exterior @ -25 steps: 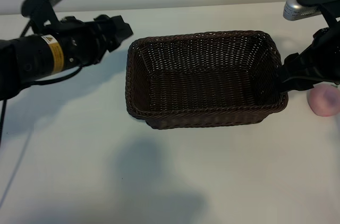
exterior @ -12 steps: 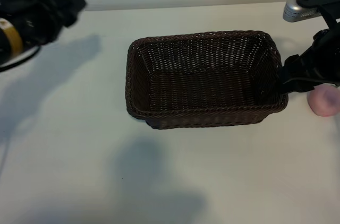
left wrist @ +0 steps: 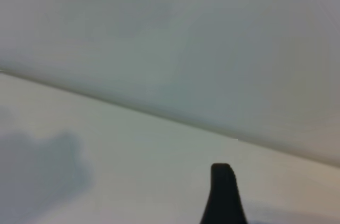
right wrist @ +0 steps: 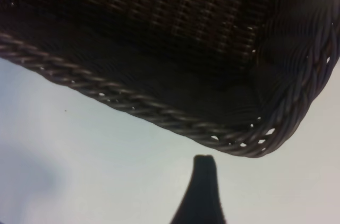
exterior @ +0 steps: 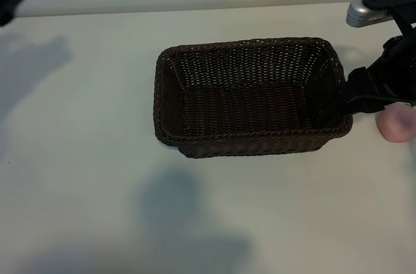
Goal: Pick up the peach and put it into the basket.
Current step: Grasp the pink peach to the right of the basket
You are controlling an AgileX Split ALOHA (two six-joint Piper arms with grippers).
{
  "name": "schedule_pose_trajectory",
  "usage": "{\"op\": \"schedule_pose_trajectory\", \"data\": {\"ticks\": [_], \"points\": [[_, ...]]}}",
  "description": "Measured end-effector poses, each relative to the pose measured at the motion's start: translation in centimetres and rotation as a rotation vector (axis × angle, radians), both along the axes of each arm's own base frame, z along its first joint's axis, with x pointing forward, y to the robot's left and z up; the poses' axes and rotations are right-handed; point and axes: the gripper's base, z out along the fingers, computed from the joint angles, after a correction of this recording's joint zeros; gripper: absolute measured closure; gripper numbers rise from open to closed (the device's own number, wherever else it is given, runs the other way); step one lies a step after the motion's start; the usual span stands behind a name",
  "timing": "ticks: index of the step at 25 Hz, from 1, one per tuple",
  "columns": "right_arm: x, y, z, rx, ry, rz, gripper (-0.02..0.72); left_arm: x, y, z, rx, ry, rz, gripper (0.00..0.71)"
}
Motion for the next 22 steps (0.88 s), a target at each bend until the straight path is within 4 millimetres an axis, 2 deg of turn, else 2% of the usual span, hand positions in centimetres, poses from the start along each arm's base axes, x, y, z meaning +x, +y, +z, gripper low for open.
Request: {"op": "schedule_pose_trajectory", "data": {"ticks": [5,12,22], "points": [[0.0,0.0,0.0,0.000,0.000,-0.001,0.109,-1.2,2.4,1.2,0.015,-0.038,0.054,0.181],[0.0,0.0,0.0,0.000,0.000,-0.001,0.109,-4.0,5.8,3.5,0.021,-0.115,0.167,0.182],[-0.1,0.0,0.0,0.000,0.007,0.002,0.109,-5.9,4.8,5.7,0.209,-0.221,0.113,0.189]]}}
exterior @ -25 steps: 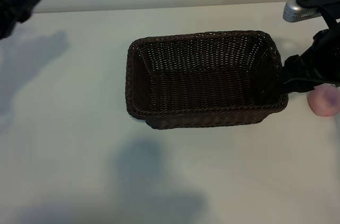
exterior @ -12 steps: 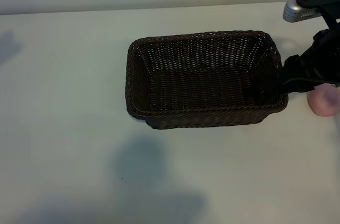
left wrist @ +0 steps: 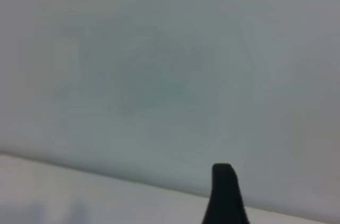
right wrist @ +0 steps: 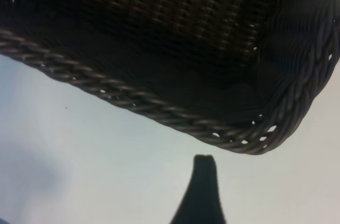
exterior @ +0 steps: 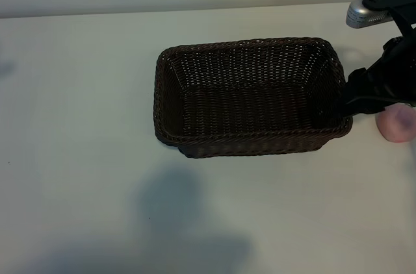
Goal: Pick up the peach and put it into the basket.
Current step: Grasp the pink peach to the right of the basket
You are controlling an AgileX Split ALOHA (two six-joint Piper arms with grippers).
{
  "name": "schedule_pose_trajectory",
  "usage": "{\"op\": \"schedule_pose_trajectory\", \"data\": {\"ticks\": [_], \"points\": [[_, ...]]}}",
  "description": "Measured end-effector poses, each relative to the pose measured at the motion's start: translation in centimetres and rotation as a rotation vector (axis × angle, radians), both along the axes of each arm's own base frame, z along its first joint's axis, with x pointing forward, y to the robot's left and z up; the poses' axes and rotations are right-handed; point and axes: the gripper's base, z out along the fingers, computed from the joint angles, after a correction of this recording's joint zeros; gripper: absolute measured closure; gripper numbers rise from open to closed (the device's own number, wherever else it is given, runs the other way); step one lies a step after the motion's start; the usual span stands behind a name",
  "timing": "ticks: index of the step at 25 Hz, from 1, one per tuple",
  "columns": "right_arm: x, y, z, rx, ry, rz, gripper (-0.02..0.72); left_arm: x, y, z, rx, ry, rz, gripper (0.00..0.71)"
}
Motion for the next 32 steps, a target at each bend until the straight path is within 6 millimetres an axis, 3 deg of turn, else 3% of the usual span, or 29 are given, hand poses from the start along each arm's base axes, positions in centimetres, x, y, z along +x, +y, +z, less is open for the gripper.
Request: {"op": "schedule_pose_trajectory", "data": {"ticks": [6,10,15,19,23,29,32], "points": [[0.0,0.0,0.0,0.000,0.000,0.000,0.109,0.3,-1.8,0.5,0.176,-0.033,-0.061,0.190],[0.0,0.0,0.0,0.000,0.000,-0.001,0.109,0.4,-2.0,0.6,0.235,-0.042,-0.040,0.191],[0.0,0.0,0.0,0.000,0.003,0.000,0.109,0.7,-4.2,0.7,0.326,-0.064,-0.135,0.203],[-0.1,0.0,0.0,0.001,0.012,0.003,0.109,0.6,-4.8,0.9,0.343,-0.080,-0.151,0.205],[-0.2,0.0,0.0,0.001,0.018,0.005,0.109,-0.8,-4.8,2.2,0.323,-0.137,-0.107,0.206],[-0.2,0.0,-0.1,-0.001,0.022,0.006,0.109,-5.1,-5.4,4.7,0.273,-0.284,-0.079,0.206],[-0.2,0.0,-0.1,-0.001,0.023,0.007,0.109,-6.5,-5.6,4.0,0.263,-0.298,-0.080,0.206]]}}
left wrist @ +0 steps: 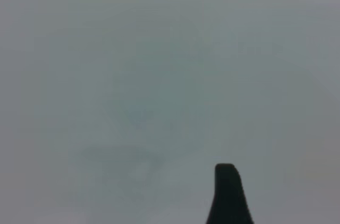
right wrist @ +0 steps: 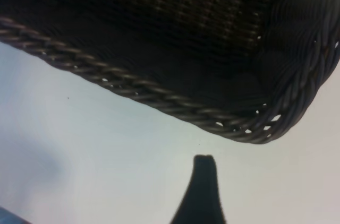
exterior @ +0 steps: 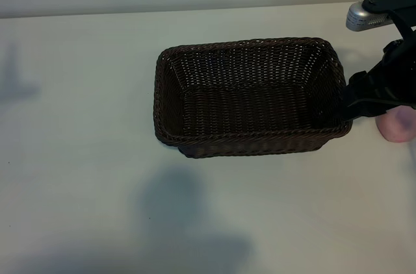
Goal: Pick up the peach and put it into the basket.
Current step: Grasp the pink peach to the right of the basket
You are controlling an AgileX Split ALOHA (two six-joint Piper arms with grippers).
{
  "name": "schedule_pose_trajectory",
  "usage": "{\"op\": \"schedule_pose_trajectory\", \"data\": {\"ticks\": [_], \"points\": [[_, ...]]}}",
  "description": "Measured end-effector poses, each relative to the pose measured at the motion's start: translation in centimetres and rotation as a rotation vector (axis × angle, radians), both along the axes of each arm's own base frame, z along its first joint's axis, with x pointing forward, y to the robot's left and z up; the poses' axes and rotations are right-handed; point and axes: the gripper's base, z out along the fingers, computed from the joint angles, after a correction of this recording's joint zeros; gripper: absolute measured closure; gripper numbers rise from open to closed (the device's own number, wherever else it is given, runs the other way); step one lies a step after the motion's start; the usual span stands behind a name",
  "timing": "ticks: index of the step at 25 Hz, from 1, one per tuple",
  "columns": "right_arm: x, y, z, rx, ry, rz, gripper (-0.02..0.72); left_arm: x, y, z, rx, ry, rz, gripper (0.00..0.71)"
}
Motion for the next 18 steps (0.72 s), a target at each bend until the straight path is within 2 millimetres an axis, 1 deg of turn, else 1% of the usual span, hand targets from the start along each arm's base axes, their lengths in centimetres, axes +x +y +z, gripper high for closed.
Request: {"op": "schedule_pose_trajectory", "data": {"ticks": [3,7,11,15,18], "points": [[0.0,0.0,0.0,0.000,0.003,0.001,0.109,-1.1,0.3,-1.4,0.034,-0.004,0.056,0.206],[-0.1,0.0,0.0,-0.001,0.011,0.004,0.109,-2.8,1.7,-2.7,0.054,-0.041,0.230,0.206],[-0.1,0.0,0.0,-0.001,0.015,0.005,0.109,-3.5,2.7,-4.2,0.038,-0.037,0.347,0.206],[-0.2,0.0,0.0,-0.002,0.018,0.007,0.109,-4.0,2.8,-5.2,0.021,-0.029,0.369,0.207],[-0.2,0.0,-0.1,-0.002,0.020,0.008,0.109,-4.9,2.7,-4.8,-0.005,-0.069,0.368,0.207]]}}
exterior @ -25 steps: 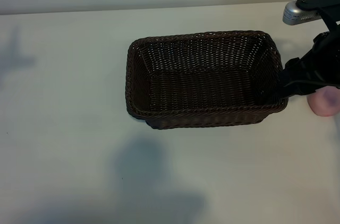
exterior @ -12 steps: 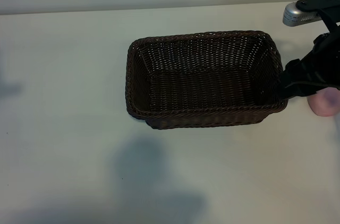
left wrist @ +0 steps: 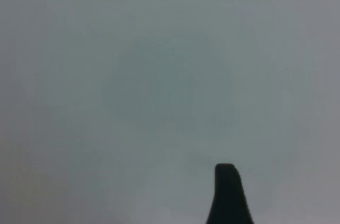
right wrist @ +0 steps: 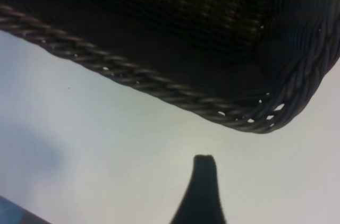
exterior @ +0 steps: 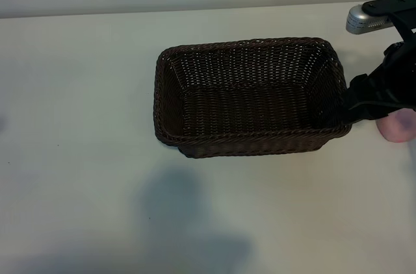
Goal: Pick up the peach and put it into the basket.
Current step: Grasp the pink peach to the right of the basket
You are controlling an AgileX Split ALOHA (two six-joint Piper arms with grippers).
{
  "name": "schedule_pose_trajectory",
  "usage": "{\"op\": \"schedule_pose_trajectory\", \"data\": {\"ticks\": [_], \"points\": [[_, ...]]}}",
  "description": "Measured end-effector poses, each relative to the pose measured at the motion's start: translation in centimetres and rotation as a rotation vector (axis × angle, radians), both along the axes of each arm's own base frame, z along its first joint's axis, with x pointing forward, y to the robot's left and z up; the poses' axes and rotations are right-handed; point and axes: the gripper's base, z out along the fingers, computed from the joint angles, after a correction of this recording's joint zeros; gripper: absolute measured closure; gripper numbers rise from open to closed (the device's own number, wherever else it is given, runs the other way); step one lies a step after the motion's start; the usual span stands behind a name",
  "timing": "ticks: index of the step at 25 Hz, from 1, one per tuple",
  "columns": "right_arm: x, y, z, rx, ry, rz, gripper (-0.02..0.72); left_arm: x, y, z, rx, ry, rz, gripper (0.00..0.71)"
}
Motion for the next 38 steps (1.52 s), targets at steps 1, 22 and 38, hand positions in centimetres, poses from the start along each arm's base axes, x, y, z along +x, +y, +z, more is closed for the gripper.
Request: {"op": "schedule_pose_trajectory", "data": {"ticks": [1,22,38], "points": [[0.0,0.0,0.0,-0.001,0.000,0.000,0.109,-0.3,0.0,0.1,-0.004,-0.017,-0.001,0.207],[-0.1,0.0,0.0,-0.001,0.014,0.004,0.109,-2.1,-0.4,0.8,0.035,-0.085,-0.011,0.208],[-0.1,0.0,0.0,-0.005,0.014,0.006,0.109,-2.0,-0.7,0.8,0.112,-0.064,-0.052,0.208]]}}
